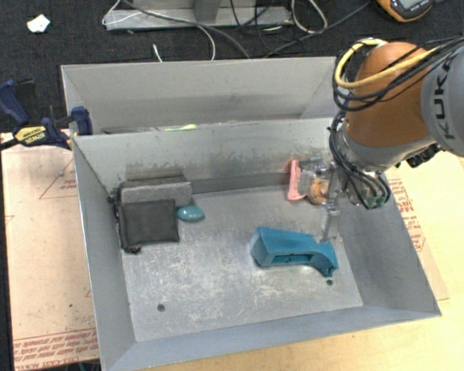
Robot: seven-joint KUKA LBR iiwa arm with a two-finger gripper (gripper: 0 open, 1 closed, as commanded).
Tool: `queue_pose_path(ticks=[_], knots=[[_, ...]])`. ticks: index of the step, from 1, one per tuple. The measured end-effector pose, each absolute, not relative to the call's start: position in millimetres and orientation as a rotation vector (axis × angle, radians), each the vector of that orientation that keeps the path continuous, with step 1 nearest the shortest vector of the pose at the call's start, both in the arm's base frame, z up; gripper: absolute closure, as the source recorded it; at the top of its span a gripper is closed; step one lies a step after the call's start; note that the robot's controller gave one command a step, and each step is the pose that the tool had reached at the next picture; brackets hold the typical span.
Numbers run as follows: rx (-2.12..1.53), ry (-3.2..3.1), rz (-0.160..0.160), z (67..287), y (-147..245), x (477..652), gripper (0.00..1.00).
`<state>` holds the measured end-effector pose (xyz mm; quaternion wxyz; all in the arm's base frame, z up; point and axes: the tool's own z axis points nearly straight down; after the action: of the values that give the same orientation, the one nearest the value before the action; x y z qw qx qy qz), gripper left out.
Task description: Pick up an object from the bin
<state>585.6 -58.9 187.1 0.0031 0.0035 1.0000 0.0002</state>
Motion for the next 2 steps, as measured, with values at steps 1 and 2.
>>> queue_pose_path(ticks=[1, 2], knots=[[-0.058, 3.131, -0.001, 169, -60, 564.4, 0.00], [-0.009, 3.127, 0.002, 99, -24, 547.3, 0.00]])
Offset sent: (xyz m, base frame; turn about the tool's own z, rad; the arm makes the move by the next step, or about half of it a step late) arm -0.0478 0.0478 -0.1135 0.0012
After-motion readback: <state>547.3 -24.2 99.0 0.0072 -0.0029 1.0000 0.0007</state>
